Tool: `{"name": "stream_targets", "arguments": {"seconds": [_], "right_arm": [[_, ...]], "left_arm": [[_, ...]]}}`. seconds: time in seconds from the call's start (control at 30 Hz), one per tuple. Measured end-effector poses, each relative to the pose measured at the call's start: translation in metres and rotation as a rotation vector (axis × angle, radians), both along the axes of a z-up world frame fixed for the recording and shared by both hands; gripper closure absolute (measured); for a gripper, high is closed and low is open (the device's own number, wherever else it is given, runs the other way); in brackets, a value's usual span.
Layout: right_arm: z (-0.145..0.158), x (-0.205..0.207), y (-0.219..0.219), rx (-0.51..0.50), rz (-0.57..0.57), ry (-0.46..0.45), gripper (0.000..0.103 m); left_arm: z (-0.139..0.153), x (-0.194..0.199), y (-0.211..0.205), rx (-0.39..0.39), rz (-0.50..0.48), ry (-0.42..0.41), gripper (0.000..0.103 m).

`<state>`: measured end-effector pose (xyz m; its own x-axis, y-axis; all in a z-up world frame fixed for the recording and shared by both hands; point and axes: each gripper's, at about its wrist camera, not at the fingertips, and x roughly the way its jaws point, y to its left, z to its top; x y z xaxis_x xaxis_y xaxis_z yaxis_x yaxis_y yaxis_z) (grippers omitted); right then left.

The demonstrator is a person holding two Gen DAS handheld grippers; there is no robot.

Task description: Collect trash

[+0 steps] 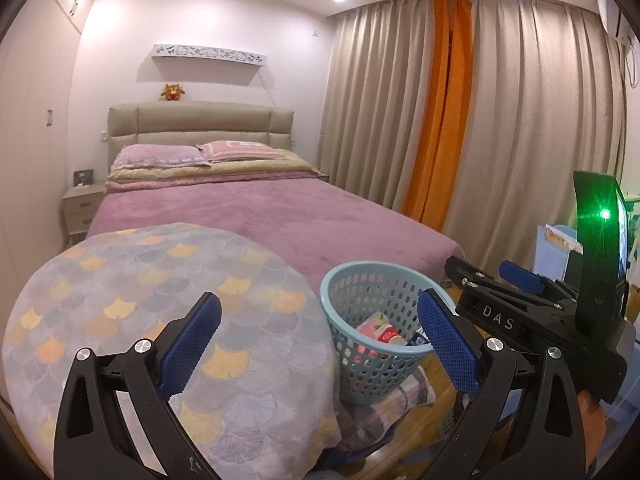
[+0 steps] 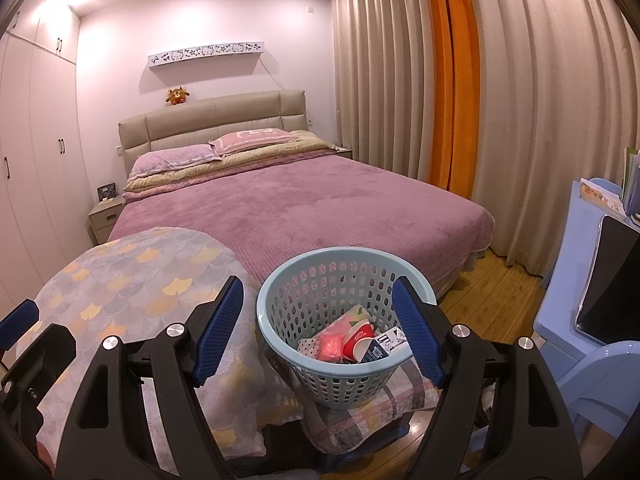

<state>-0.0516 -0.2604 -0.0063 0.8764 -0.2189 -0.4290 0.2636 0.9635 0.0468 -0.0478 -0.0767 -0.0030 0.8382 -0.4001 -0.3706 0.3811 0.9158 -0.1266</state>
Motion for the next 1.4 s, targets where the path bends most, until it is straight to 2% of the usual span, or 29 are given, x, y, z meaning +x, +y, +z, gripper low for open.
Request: {"name": "stream_targets", "arguments": {"seconds": [0.63, 1.3, 1.4], "right_arm": [[-0.011, 0.009, -0.001, 0.025, 0.005, 0.035, 0.027], [-0.019, 0.014, -0.001, 0.023, 0.007, 0.055, 0.027], [-0.021, 0.018, 0.001, 0.020, 0.010, 0.063, 0.027]], "left_arm": [[-0.005, -0.002, -0.013, 0.049, -0.039, 0.001, 0.008], [-0.010, -0.001, -0.011, 0.054, -0.020, 0.010, 0.008], [-0.011, -0.001, -0.009, 0.063, -0.004, -0.010, 0.008]]}}
